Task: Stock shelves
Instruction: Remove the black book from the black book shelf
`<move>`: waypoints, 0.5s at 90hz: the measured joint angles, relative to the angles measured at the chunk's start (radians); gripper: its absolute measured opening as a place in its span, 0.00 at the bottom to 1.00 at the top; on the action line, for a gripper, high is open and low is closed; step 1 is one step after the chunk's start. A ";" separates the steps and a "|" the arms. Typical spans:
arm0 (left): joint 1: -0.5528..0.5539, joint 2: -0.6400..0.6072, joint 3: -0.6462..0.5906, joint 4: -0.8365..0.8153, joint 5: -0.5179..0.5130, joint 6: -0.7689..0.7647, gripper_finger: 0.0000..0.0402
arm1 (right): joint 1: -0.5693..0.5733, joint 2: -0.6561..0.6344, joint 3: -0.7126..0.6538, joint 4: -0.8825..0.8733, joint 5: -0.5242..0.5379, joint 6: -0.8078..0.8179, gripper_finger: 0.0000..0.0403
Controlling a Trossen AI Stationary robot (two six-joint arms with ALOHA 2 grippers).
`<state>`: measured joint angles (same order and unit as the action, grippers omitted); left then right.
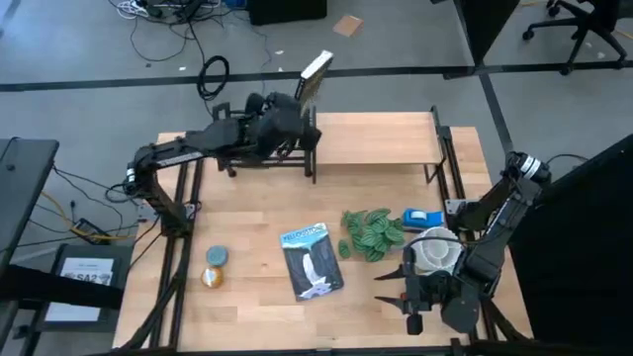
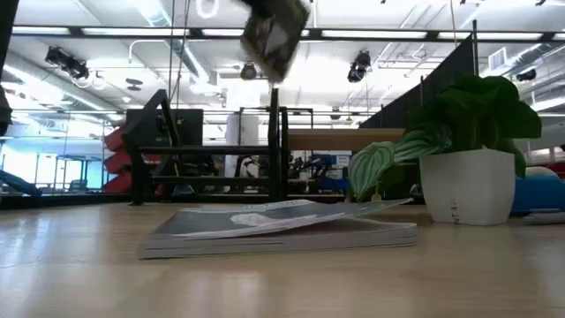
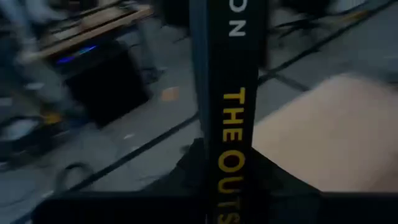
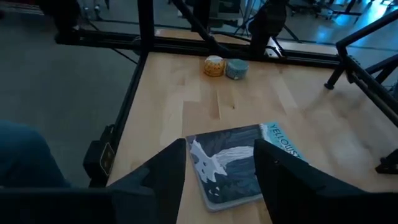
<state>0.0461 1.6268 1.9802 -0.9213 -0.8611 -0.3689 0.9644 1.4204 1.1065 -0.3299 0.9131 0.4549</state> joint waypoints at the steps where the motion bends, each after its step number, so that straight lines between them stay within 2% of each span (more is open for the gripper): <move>1: -0.016 -0.001 0.009 -0.016 0.008 -0.013 0.07 | 0.002 0.000 0.000 0.000 0.000 0.001 0.39; 11: -0.188 -0.013 0.041 -0.163 0.066 -0.197 0.07 | 0.013 0.000 0.000 0.000 0.000 0.009 0.39; 22: -0.404 -0.012 -0.034 -0.234 0.054 -0.483 0.07 | 0.034 0.000 0.000 0.001 0.001 0.014 0.39; 35: -0.645 -0.010 -0.216 -0.009 -0.066 -0.772 0.07 | 0.069 0.000 0.000 0.035 0.003 0.014 0.39; 45: -0.777 -0.003 -0.406 0.319 -0.201 -0.911 0.07 | 0.096 0.000 0.000 0.089 0.017 -0.009 0.39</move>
<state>-0.7308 1.6242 1.5743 -0.6027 -1.0622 -1.2802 1.0603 1.4203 1.1065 -0.2410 0.9300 0.4463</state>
